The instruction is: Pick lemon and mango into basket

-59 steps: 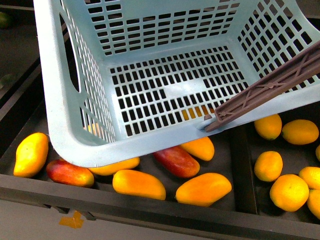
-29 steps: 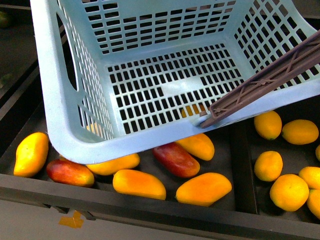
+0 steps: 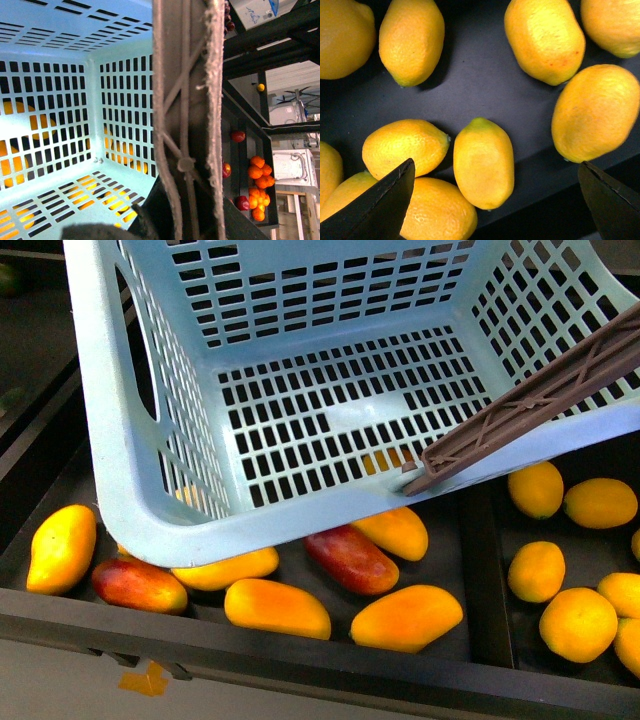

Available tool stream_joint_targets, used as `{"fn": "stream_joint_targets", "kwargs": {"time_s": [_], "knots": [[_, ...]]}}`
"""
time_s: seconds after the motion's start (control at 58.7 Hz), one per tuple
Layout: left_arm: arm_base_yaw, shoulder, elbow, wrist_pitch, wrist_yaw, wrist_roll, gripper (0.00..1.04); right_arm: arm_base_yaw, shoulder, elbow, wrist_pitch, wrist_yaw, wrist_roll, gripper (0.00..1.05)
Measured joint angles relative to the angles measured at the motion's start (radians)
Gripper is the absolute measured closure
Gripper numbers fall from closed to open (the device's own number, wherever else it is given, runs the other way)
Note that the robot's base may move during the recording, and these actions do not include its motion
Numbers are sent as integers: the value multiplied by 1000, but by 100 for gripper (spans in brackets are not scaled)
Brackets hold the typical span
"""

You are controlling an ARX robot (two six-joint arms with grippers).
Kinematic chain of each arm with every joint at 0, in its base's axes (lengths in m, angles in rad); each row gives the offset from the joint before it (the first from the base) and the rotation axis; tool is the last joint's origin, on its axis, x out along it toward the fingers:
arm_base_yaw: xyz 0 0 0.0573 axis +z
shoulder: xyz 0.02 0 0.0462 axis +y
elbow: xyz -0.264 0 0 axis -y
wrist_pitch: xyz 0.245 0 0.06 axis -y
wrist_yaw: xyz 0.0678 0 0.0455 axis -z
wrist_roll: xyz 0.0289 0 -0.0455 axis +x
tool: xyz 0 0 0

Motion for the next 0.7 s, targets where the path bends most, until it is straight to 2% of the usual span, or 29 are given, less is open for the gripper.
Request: {"fn": "stream_joint_targets", "kwargs": {"time_s": [0.392,0.698], "knots": [[0,0,0,0,-1,0,99,129,189,203,-55,56,66,9],[0,0,0,0,0,0,99,171,269,340,-106,76,119,9]]}}
